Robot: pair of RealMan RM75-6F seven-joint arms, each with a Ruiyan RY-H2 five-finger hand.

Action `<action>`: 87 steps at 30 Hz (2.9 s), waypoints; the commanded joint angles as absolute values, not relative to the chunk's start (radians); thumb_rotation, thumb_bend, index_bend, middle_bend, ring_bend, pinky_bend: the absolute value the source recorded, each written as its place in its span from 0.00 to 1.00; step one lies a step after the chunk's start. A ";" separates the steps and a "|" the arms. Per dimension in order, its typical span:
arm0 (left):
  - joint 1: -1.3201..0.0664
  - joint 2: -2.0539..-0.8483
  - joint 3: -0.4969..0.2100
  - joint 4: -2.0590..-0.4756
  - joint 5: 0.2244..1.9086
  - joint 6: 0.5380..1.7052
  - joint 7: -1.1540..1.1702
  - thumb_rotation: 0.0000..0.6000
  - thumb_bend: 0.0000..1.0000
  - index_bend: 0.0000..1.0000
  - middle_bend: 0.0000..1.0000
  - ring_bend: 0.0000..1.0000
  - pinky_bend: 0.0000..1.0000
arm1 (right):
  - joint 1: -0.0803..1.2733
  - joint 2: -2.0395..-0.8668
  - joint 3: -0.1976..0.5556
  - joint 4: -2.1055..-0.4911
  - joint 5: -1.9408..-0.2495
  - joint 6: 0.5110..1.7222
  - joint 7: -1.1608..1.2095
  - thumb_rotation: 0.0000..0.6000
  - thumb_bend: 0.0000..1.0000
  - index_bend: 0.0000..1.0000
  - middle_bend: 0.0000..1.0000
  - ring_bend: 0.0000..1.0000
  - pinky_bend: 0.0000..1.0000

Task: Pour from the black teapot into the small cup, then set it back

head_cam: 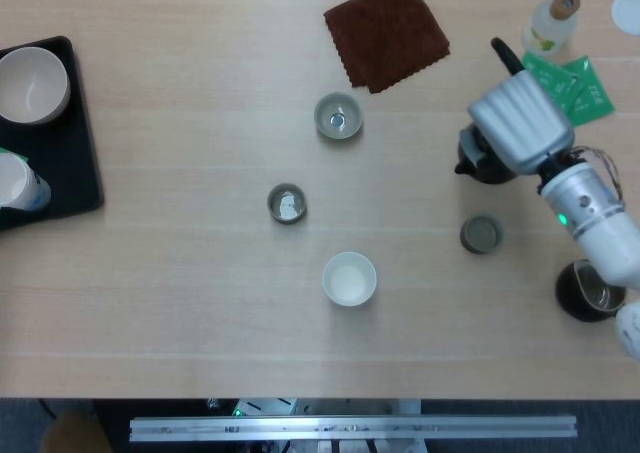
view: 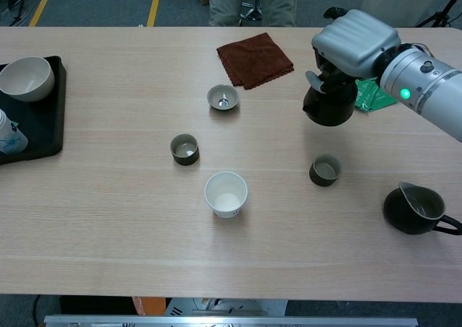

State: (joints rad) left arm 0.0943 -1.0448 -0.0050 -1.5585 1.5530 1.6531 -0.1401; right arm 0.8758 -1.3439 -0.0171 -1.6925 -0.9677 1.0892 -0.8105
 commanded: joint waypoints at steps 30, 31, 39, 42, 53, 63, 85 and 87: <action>0.110 -1.061 0.003 -1.548 1.555 1.669 -0.138 1.00 0.29 0.23 0.24 0.18 0.10 | 0.740 -1.301 -0.143 -1.692 -1.213 1.065 -0.955 0.48 0.51 1.00 0.94 0.86 0.09; 0.110 -1.062 0.003 -1.547 1.555 1.670 -0.138 1.00 0.29 0.23 0.24 0.18 0.10 | 0.739 -1.301 -0.143 -1.692 -1.214 1.062 -0.960 0.48 0.51 1.00 0.94 0.86 0.09; 0.111 -1.066 0.003 -1.541 1.553 1.669 -0.142 1.00 0.29 0.23 0.24 0.18 0.10 | 0.737 -1.304 -0.138 -1.694 -1.224 1.045 -1.025 0.48 0.51 0.99 0.94 0.86 0.09; 0.113 -1.067 0.002 -1.538 1.552 1.669 -0.144 1.00 0.29 0.23 0.24 0.18 0.10 | 0.740 -1.304 -0.136 -1.697 -1.223 1.037 -1.054 0.48 0.51 0.99 0.94 0.86 0.09; 0.117 -1.073 0.002 -1.523 1.547 1.671 -0.159 1.00 0.29 0.23 0.24 0.18 0.10 | 0.757 -1.323 -0.134 -1.700 -1.219 1.008 -1.174 0.48 0.51 0.98 0.94 0.86 0.09; 0.120 -1.077 0.000 -1.514 1.548 1.676 -0.168 1.00 0.29 0.23 0.24 0.18 0.10 | 0.770 -1.336 -0.129 -1.713 -1.206 1.002 -1.267 0.48 0.51 0.98 0.94 0.86 0.09; 0.123 -1.078 -0.003 -1.508 1.551 1.682 -0.174 1.00 0.29 0.23 0.24 0.18 0.10 | 0.776 -1.334 -0.132 -1.731 -1.183 1.025 -1.371 0.48 0.51 0.98 0.94 0.86 0.09; 0.123 -1.077 -0.003 -1.509 1.551 1.682 -0.174 1.00 0.29 0.23 0.24 0.18 0.10 | 0.776 -1.334 -0.133 -1.731 -1.182 1.027 -1.379 0.48 0.51 0.98 0.94 0.86 0.09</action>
